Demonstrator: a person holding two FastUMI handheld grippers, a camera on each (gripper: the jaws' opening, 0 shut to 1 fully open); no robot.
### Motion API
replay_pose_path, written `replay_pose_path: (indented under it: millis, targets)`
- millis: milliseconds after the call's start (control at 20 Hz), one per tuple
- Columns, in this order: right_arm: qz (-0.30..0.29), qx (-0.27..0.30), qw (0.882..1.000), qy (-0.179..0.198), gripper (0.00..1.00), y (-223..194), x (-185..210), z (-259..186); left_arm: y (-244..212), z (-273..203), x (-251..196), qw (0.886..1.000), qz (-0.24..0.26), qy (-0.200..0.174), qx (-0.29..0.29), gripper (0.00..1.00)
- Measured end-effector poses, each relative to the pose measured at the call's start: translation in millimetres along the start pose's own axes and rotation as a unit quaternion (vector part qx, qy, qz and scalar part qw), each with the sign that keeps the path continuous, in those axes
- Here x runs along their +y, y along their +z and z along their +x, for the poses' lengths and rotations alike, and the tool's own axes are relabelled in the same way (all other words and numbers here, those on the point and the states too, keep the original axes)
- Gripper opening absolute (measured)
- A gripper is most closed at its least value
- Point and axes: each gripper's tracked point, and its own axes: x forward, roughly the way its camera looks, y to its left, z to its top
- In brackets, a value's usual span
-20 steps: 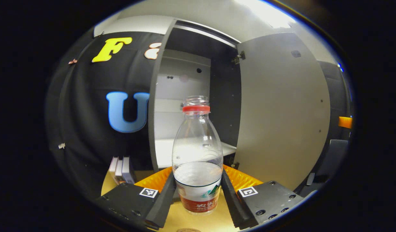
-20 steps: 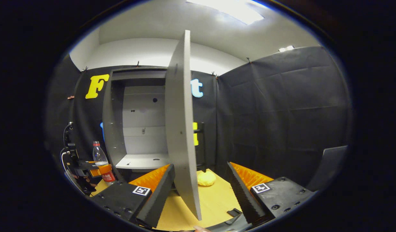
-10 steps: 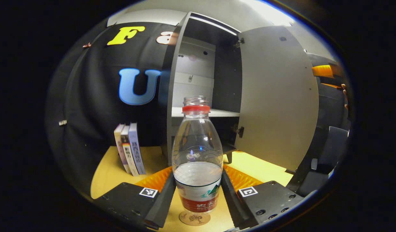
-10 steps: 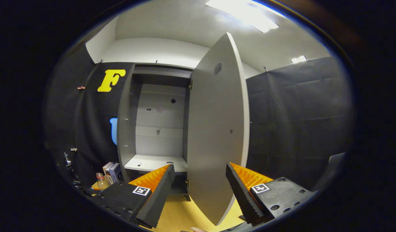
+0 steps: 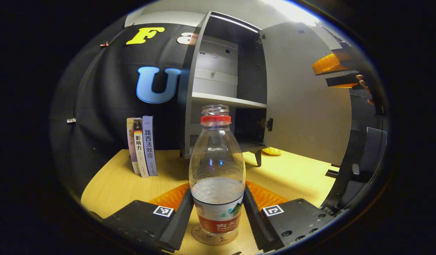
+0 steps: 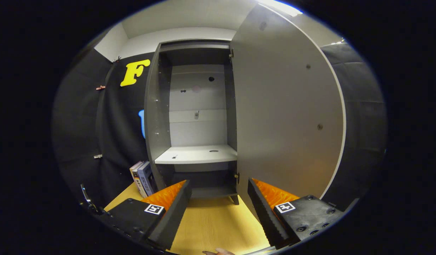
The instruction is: Open the cabinet door with the right hand, grasp the bottle in the cabinet with the left hand and place it on the coaster, then close the cabinet door with the right hand.
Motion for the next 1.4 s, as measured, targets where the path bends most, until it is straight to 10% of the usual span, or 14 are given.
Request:
replay_pose_path:
  millis: [500, 900, 1400]
  targets:
    - [0.003, 0.075, 0.995, 0.072, 0.99, -54, 27, 16, -31, 4, -1, 1.000, 0.006, 0.019, -0.011, 0.78]
    - [-0.022, 0.067, 0.995, 0.074, 0.99, -38, 23, 11, -18, 5, 10, 0.999, -0.009, 0.046, 0.016, 0.94]
    - [-0.029, 0.039, 0.998, 0.042, 0.98, 3, 15, -1, 60, 4, -17, 1.000, -0.008, -0.008, -0.012, 0.94]
